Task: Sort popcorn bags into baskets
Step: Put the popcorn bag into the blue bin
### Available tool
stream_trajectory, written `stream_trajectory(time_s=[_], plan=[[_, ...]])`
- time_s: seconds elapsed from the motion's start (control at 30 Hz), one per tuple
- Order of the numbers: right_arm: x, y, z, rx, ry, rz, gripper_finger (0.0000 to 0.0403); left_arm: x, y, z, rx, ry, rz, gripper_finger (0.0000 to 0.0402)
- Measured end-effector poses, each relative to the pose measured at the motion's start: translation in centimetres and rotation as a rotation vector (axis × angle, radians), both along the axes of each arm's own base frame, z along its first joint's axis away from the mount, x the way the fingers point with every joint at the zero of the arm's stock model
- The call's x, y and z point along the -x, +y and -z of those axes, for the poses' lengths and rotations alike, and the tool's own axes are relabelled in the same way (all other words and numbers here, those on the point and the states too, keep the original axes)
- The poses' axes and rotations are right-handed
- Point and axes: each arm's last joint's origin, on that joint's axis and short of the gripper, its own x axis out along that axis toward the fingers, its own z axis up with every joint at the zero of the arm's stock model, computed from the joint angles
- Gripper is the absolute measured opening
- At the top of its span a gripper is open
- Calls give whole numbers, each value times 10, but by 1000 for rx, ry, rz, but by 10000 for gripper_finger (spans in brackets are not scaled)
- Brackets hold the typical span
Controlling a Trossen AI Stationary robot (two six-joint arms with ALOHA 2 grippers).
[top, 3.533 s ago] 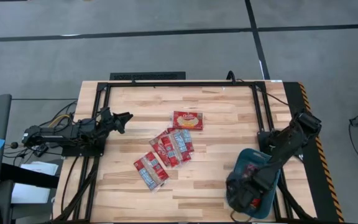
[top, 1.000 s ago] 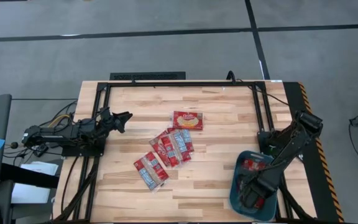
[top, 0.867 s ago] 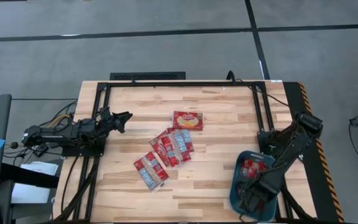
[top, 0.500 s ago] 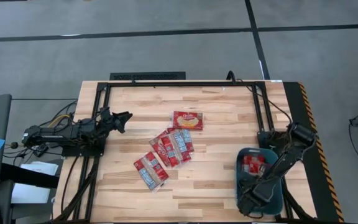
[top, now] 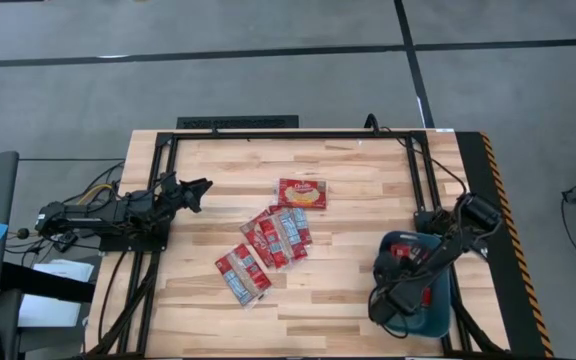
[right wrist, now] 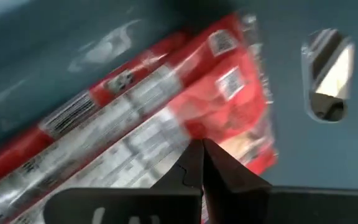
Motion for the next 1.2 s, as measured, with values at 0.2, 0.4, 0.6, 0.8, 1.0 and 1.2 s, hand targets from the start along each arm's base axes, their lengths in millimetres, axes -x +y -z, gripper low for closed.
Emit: stream_trajectory(time_s=[0.2,0.4,0.6,0.8,1.0,1.2], plan=[[-3,0,-7,42,-25,-7,34,0,0,0,-1,1,0,187],[-1,-10,-3,132,-42,46,21,0,0,0,-17,15,-1,187],[5,-18,14,168,-7,54,13,0,0,0,-18,16,-7,187],[0,-24,35,-23,15,46,30,0,0,0,-19,16,-19,187],[-16,-14,29,-229,36,-40,13,0,1,0,-19,16,-24,187],[-25,-8,2,-207,76,-75,19,0,1,0,-18,16,-24,187]])
